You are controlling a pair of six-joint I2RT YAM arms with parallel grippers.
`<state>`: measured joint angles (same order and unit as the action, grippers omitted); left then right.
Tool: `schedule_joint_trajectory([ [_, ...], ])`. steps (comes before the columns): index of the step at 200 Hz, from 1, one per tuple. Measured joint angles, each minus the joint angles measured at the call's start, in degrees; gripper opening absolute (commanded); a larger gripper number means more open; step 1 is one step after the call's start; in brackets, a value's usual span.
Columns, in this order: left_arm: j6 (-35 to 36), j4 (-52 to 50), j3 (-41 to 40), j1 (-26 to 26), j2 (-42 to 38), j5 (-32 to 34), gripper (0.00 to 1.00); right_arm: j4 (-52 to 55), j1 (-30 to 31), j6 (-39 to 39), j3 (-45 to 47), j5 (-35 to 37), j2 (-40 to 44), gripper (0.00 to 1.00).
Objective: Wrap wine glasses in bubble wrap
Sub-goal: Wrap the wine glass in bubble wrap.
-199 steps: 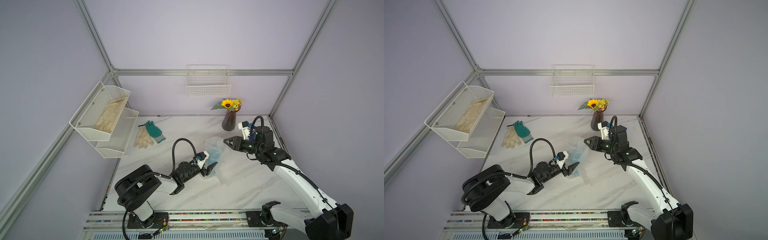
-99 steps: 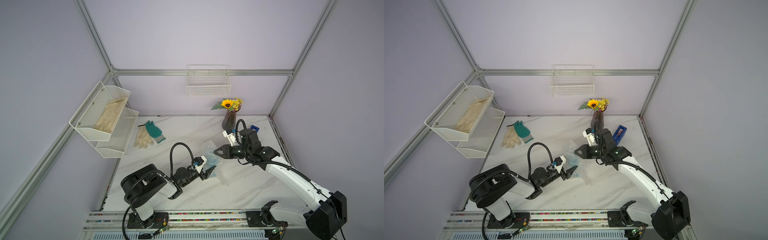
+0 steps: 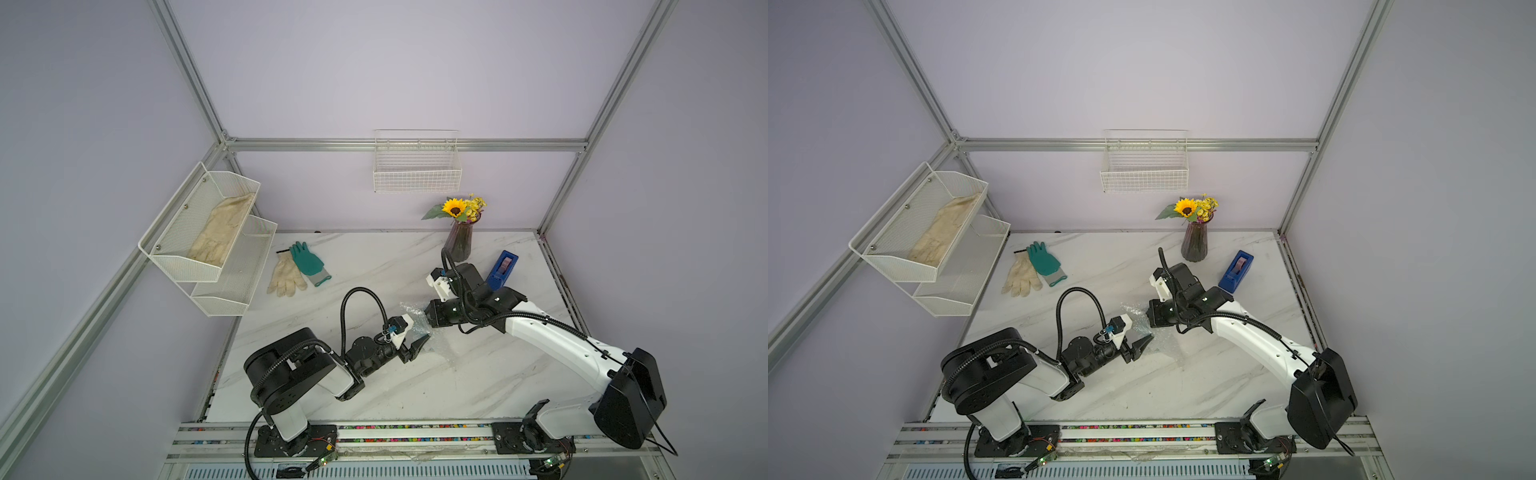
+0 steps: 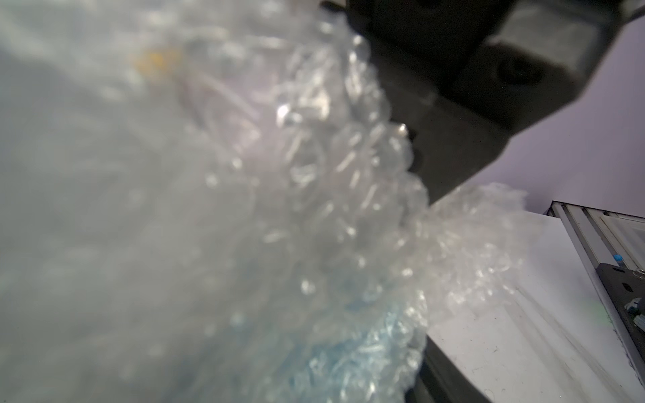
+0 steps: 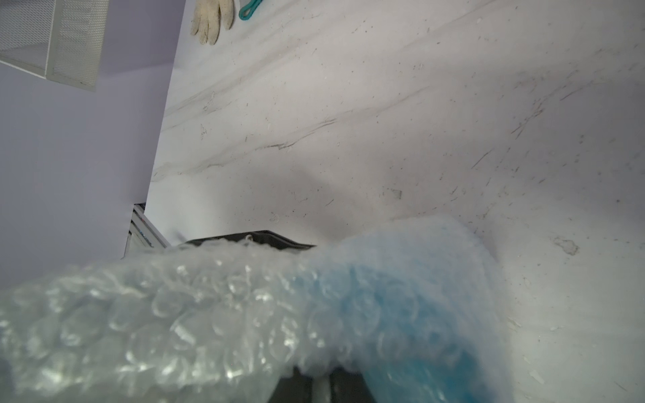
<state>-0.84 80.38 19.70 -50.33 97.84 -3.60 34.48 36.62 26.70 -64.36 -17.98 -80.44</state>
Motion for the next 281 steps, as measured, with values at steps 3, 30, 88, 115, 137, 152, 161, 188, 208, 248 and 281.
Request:
schedule_joint_trajectory([
  [3, 0.0, -0.1, 0.0, 0.0, 0.0, 0.0, 0.71, 0.1, 0.1, 0.0, -0.1, 0.5, -0.1, 0.1],
  [30, -0.3, -3.0, 0.0, 0.0, -1.5, -0.2, 0.88, 0.1, 0.3, 0.3, -0.4, 2.7, -1.7, 0.08],
  [88, -1.2, -28.9, 0.8, -0.1, -20.7, 0.8, 0.91, -1.0, -2.4, 0.7, -1.4, 3.6, -4.4, 0.06],
  [115, -1.0, -37.4, 2.4, -0.1, -27.8, 1.7, 0.77, -2.8, -4.5, 0.7, -1.2, 1.0, -5.0, 0.05],
  [137, -0.6, -45.3, 6.4, -0.1, -29.7, 2.2, 0.63, -4.4, -5.6, 0.7, -0.7, -1.5, -5.2, 0.05],
  [152, -0.2, -49.4, 9.5, -0.1, -29.6, 2.4, 0.53, -5.4, -6.1, 0.7, -0.3, -3.1, -5.3, 0.05],
  [161, -0.1, -51.0, 11.0, -0.1, -29.2, 2.4, 0.48, -6.0, -6.4, 0.8, -0.1, -4.3, -5.3, 0.05],
  [188, 0.3, -54.3, 14.1, -0.1, -26.8, 2.1, 0.43, -6.7, -7.4, 1.1, 0.3, -6.4, -5.2, 0.08],
  [208, 0.2, -56.0, 15.5, -0.1, -24.4, 2.1, 0.37, -7.0, -8.0, 1.1, 0.7, -8.1, -4.9, 0.11],
  [248, 0.2, -58.4, 19.2, 0.0, -20.8, 2.1, 0.36, -8.1, -9.6, 1.3, 0.9, -11.5, -4.9, 0.19],
  [281, 0.0, -59.6, 21.1, 0.0, -19.6, 2.6, 0.36, -8.0, -11.0, 1.7, 0.9, -12.8, -4.0, 0.26],
])
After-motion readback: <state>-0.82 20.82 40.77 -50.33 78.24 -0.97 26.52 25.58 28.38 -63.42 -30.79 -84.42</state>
